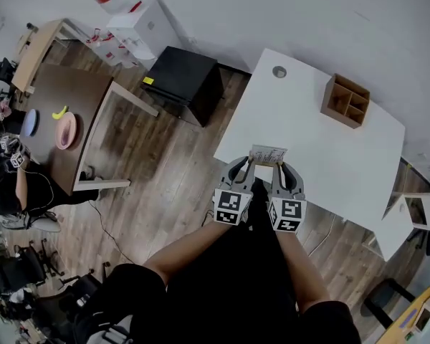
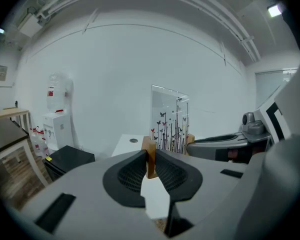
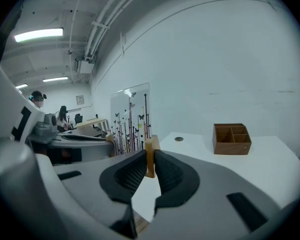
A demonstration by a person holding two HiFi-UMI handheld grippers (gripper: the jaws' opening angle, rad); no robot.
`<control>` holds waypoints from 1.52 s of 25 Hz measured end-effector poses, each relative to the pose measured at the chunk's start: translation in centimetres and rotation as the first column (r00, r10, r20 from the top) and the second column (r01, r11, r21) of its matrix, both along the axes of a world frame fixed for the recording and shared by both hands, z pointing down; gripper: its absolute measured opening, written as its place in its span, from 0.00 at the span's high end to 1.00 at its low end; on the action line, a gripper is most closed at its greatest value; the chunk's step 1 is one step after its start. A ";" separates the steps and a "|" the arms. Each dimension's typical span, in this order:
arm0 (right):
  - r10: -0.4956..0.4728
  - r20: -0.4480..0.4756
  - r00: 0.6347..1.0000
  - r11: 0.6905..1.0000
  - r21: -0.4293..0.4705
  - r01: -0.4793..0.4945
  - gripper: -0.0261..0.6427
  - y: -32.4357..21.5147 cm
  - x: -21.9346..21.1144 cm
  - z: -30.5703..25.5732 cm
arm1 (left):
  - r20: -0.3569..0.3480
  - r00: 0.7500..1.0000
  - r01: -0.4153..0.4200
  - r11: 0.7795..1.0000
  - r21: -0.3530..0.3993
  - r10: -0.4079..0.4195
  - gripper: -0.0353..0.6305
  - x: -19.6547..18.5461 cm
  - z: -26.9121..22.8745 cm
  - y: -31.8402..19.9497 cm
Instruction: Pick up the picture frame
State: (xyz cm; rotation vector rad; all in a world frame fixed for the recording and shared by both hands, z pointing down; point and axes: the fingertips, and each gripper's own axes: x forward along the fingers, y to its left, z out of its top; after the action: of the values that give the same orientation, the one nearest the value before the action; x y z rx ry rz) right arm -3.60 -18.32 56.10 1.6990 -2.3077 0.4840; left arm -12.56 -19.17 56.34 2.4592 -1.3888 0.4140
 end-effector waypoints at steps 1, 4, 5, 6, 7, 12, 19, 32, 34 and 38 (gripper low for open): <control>0.002 -0.001 1.000 1.000 0.006 -0.002 0.86 1.4 -0.2 -0.6 | -0.013 1.000 -0.001 1.000 0.003 0.001 0.86 -0.3 -0.4 1.5; 0.010 -0.018 1.000 1.000 0.024 -0.010 0.86 5.0 -0.7 -2.0 | -0.030 0.999 -0.019 1.000 0.018 0.020 0.86 -0.7 -1.8 5.2; 0.013 -0.028 1.000 1.000 0.028 -0.013 0.86 6.1 -0.7 -2.3 | -0.031 0.999 -0.026 0.999 0.022 0.027 0.86 -0.7 -2.2 6.2; 0.016 -0.037 0.999 0.999 0.031 -0.015 0.86 7.1 -0.7 -2.6 | -0.032 0.999 -0.033 0.999 0.026 0.034 0.86 -0.6 -2.5 7.2; 0.019 -0.045 0.999 0.999 0.033 -0.018 0.86 8.1 -0.6 -3.0 | -0.034 0.999 -0.039 0.999 0.029 0.040 0.85 -0.6 -2.8 8.1; 0.035 -0.046 0.998 0.998 0.054 -0.033 0.86 11.8 -0.3 -5.3 | -0.071 0.996 -0.046 0.998 0.045 0.049 0.85 -0.3 -5.1 11.7; 0.080 -0.031 0.996 0.990 0.116 -0.076 0.86 15.9 1.7 -8.3 | -0.079 0.992 -0.086 0.992 0.092 0.094 0.86 1.7 -8.1 15.3; 0.172 -0.056 0.983 0.974 0.159 -0.162 0.86 23.6 9.5 -11.5 | -0.106 0.981 -0.149 0.983 0.107 0.160 0.86 9.8 -10.8 22.3; 0.187 -0.058 0.981 0.972 0.158 -0.176 0.86 24.6 10.9 -11.6 | -0.106 0.979 -0.160 0.981 0.111 0.171 0.86 11.2 -10.9 23.3; 0.200 -0.050 0.979 0.969 0.156 -0.190 0.86 26.4 12.8 -11.6 | -0.108 0.977 -0.169 0.979 0.118 0.181 0.86 13.2 -11.2 24.8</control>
State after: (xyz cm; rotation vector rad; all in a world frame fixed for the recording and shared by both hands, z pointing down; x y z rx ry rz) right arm 9.17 8.13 44.50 1.9942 -2.1917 0.2899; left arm 0.64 5.64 45.15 2.6582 -1.1811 0.2301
